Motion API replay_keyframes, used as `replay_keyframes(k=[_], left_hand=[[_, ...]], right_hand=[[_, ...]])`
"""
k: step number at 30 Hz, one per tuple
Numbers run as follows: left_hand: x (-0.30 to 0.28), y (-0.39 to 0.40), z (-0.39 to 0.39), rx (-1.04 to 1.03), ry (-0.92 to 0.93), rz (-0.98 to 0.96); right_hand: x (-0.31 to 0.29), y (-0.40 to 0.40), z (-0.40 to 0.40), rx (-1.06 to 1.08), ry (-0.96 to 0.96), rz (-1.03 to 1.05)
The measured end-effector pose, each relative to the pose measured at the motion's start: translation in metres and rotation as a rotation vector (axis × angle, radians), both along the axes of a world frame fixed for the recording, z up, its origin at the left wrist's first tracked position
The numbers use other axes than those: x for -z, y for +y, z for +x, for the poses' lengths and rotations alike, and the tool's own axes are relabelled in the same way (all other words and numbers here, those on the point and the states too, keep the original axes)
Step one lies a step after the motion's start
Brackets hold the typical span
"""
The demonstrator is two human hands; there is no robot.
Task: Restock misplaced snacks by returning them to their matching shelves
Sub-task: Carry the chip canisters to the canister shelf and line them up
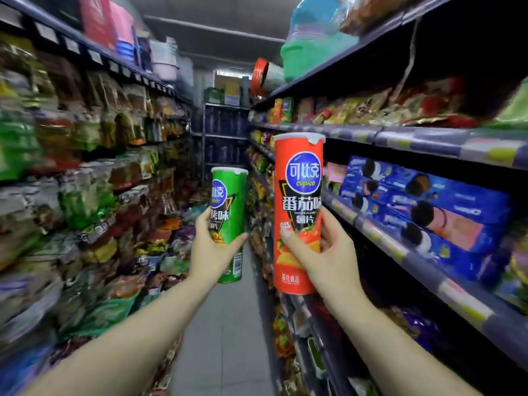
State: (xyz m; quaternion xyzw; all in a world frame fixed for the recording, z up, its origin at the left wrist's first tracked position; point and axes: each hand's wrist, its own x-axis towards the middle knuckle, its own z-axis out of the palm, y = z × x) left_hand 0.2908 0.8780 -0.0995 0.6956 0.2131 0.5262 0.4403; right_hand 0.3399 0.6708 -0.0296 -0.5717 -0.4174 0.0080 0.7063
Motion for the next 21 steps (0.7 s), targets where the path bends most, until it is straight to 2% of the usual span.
replay_keyframes(k=[7,21], left_hand=[[0.003,0.135,0.09,-0.049,-0.014,-0.04],[-0.019,0.453,0.323,0.087,-0.002,-0.019]], right_hand=[[0.0,0.139,0.097,-0.051,0.012,0.029],[-0.014,0.451,0.301,0.096,0.043,0.05]])
